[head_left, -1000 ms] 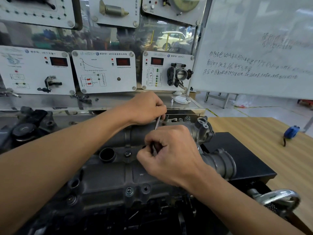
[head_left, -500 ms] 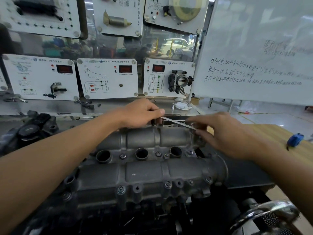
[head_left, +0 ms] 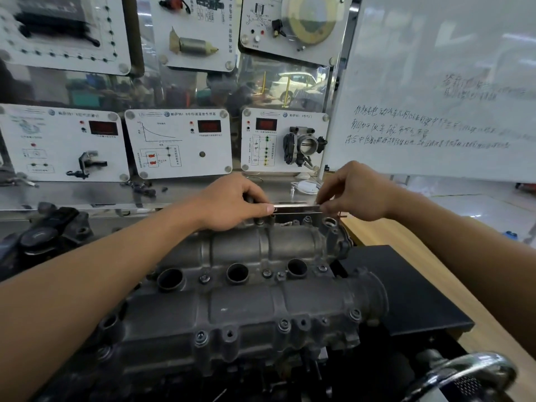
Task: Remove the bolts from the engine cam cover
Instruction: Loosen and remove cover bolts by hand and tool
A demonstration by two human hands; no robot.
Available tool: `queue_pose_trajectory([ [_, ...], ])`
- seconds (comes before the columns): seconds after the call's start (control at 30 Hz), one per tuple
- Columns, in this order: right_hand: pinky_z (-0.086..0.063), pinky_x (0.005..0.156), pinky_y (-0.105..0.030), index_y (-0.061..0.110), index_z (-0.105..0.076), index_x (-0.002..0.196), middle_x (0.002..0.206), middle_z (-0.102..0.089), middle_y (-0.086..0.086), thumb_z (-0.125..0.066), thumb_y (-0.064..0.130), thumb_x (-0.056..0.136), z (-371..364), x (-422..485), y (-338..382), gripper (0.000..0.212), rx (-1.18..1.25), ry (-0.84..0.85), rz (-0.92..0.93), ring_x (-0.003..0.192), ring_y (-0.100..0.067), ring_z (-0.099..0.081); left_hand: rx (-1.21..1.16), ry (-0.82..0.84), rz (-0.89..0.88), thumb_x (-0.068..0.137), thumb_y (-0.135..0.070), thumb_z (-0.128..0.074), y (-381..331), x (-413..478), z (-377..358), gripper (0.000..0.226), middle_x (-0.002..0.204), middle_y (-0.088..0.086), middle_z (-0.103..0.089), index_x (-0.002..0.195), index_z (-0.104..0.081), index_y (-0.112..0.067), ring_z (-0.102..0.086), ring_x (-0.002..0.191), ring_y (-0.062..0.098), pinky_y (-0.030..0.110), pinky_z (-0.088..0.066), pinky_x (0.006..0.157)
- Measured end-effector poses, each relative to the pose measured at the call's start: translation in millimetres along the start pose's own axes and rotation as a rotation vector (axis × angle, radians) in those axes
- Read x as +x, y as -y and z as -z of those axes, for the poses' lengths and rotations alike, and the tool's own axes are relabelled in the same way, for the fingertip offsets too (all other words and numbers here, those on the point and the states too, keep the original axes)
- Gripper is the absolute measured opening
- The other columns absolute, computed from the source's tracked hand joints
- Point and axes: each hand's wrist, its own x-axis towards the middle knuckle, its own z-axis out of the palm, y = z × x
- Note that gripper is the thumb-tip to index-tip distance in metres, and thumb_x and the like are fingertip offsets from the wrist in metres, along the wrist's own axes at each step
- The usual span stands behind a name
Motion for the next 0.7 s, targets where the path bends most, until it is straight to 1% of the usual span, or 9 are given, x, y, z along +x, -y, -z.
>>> queue_pose_trajectory([
  [0.07, -0.038, 0.058, -0.002, 0.030, -0.075, 0.079, 0.067, -0.063, 0.025, -0.080, 0.013, 0.079, -8, 19, -1, 0.018, -0.076, -0.038, 0.014, 0.060, 0.014, -0.058, 0.025, -0.034, 0.010, 0.089, -0.031, -0.070, 1, 2, -1, 0.012, 0.057, -0.020, -0.063, 0.079, -0.076, -0.028, -0.051, 0.051, -0.006, 0.007, -0.037, 0.050],
  [0.13, -0.042, 0.065, -0.008, 0.021, -0.079, 0.090, 0.070, -0.062, 0.020, -0.077, 0.012, 0.082, -17, 41, 5, 0.012, -0.147, -0.071, 0.059, 0.061, 0.012, -0.055, 0.043, -0.054, 0.027, 0.088, -0.031, -0.070, 1, 4, 0, 0.007, 0.062, -0.022, -0.065, 0.082, -0.074, -0.029, -0.055, 0.057, -0.008, 0.007, -0.040, 0.054],
  [0.17, -0.045, 0.070, -0.013, 0.018, -0.079, 0.093, 0.072, -0.064, 0.015, -0.076, 0.012, 0.083, -21, 51, 10, 0.012, -0.178, -0.077, 0.097, 0.063, 0.010, -0.055, 0.034, -0.060, 0.038, 0.088, -0.031, -0.071, 1, 4, 0, 0.005, 0.070, -0.021, -0.068, 0.091, -0.073, -0.029, -0.060, 0.066, -0.009, 0.008, -0.044, 0.061],
  [0.23, -0.048, 0.077, -0.021, 0.015, -0.079, 0.097, 0.083, -0.072, 0.005, -0.074, 0.014, 0.085, -30, 70, 22, 0.013, -0.233, -0.074, 0.176, 0.069, -0.001, -0.057, -0.040, -0.063, 0.074, 0.088, -0.028, -0.071, 1, 5, 1, 0.026, 0.090, -0.012, -0.073, 0.114, -0.067, -0.027, -0.067, 0.084, 0.000, 0.018, -0.054, 0.078],
  [0.33, -0.055, 0.083, -0.032, 0.012, -0.079, 0.100, 0.091, -0.077, -0.003, -0.073, 0.016, 0.088, -41, 89, 41, 0.014, -0.215, -0.050, 0.265, 0.079, -0.014, -0.067, -0.061, -0.030, 0.031, 0.088, -0.018, -0.070, 0, 2, 3, 0.033, 0.077, -0.006, -0.072, 0.119, -0.066, -0.031, -0.066, 0.069, 0.005, 0.017, -0.050, 0.068],
  [0.47, -0.053, 0.090, -0.040, 0.012, -0.079, 0.100, 0.102, -0.076, -0.006, -0.071, 0.011, 0.086, -53, 101, 62, 0.017, -0.160, -0.009, 0.346, 0.096, -0.021, -0.069, 0.043, -0.060, 0.051, 0.086, -0.017, -0.069, -1, 2, 2, 0.018, 0.062, -0.025, -0.062, 0.100, -0.076, -0.026, -0.057, 0.060, -0.008, 0.006, -0.037, 0.055],
  [0.53, -0.055, 0.086, -0.039, 0.009, -0.079, 0.096, 0.097, -0.076, -0.007, -0.067, 0.002, 0.081, -56, 107, 67, 0.021, -0.118, -0.008, 0.323, 0.090, -0.019, -0.068, 0.206, -0.107, 0.050, 0.084, -0.025, -0.068, -3, 1, 0, 0.022, 0.080, -0.020, -0.066, 0.104, -0.075, -0.025, -0.059, 0.076, -0.002, 0.012, -0.040, 0.063],
  [0.6, -0.055, 0.079, -0.034, 0.009, -0.079, 0.089, 0.086, -0.075, -0.004, -0.063, -0.004, 0.076, -56, 111, 68, 0.025, -0.084, 0.018, 0.257, 0.081, -0.018, -0.066, 0.445, -0.140, 0.017, 0.082, -0.039, -0.067, -3, 0, 0, 0.029, 0.100, -0.005, -0.060, 0.108, -0.072, -0.026, -0.056, 0.094, 0.012, 0.022, -0.041, 0.076],
  [0.7, -0.046, 0.067, -0.023, 0.021, -0.073, 0.068, 0.066, -0.065, 0.007, -0.060, -0.011, 0.071, -53, 112, 69, 0.034, 0.041, 0.099, 0.199, 0.067, -0.010, -0.058, 0.637, -0.119, -0.037, 0.078, -0.057, -0.063, -1, -3, 7, 0.033, 0.101, -0.006, -0.035, 0.103, -0.065, -0.036, -0.031, 0.099, 0.011, 0.031, -0.038, 0.082],
])
